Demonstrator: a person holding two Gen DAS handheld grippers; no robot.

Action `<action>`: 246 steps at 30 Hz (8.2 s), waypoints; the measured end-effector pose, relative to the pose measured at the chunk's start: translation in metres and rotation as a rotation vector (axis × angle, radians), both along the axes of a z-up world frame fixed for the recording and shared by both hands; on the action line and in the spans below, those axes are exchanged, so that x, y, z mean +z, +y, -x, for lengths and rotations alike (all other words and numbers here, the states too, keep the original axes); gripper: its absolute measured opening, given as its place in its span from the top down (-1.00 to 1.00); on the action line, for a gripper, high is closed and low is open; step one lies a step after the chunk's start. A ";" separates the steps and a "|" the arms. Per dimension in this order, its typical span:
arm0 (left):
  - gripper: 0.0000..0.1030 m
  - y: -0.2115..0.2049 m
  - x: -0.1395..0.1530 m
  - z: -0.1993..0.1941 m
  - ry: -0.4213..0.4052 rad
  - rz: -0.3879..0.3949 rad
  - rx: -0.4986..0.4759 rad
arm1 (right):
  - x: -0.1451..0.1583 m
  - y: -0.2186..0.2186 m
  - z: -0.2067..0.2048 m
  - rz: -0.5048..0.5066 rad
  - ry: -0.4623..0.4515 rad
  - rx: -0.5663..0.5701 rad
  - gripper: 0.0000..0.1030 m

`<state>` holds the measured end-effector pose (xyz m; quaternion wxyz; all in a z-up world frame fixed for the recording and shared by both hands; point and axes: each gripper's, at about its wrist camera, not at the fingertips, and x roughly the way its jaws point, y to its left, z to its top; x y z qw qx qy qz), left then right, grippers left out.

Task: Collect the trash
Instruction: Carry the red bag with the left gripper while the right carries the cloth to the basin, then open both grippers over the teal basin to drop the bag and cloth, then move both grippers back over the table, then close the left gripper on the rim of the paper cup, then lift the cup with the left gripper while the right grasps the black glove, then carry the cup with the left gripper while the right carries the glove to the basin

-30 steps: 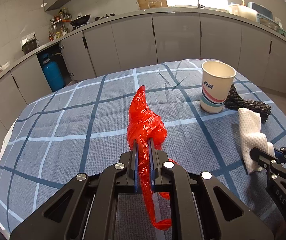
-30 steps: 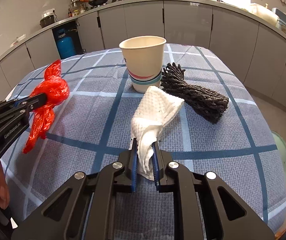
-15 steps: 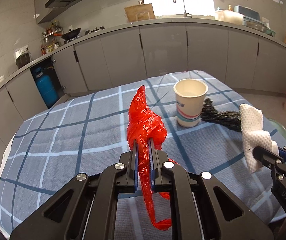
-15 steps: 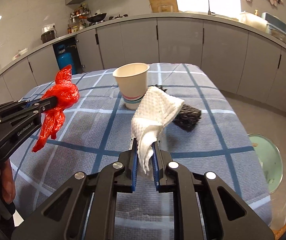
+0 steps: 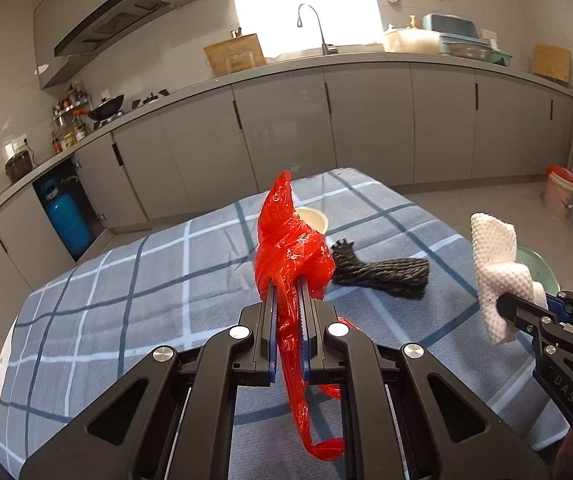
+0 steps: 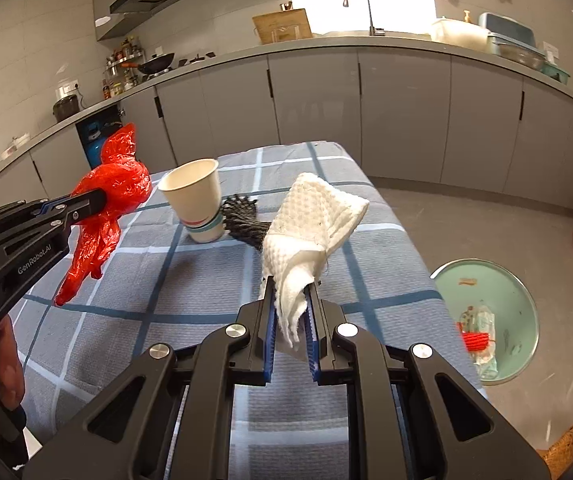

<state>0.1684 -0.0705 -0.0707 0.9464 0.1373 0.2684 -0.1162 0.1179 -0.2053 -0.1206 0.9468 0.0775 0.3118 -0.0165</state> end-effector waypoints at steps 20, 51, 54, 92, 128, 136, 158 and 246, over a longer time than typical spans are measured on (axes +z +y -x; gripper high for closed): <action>0.81 -0.078 0.008 0.005 -0.038 -0.037 -0.154 | 0.005 -0.073 0.018 -0.003 -0.024 -0.131 0.72; 0.81 -0.207 -0.013 -0.002 -0.018 -0.086 -0.379 | -0.015 -0.193 0.023 0.007 0.017 -0.288 0.71; 0.81 -0.223 -0.017 -0.005 -0.012 -0.091 -0.403 | -0.022 -0.200 0.019 0.012 0.027 -0.287 0.71; -0.54 -0.223 -0.048 -0.023 0.035 -0.099 -0.357 | -0.070 -0.238 0.015 -0.072 0.060 -0.422 -0.30; 0.88 -0.026 -0.053 -0.100 0.092 -0.087 -0.076 | -0.033 -0.021 -0.090 0.095 0.054 0.029 -0.52; 0.88 0.030 -0.034 -0.079 0.067 0.027 0.044 | -0.045 0.014 -0.128 0.137 0.095 0.154 -0.44; 0.88 0.027 -0.006 -0.014 -0.013 0.049 0.010 | -0.009 -0.010 -0.035 0.013 0.082 0.014 0.77; 0.88 -0.292 -0.046 -0.012 -0.012 -0.077 -0.500 | -0.040 -0.256 0.012 -0.075 0.085 -0.389 0.76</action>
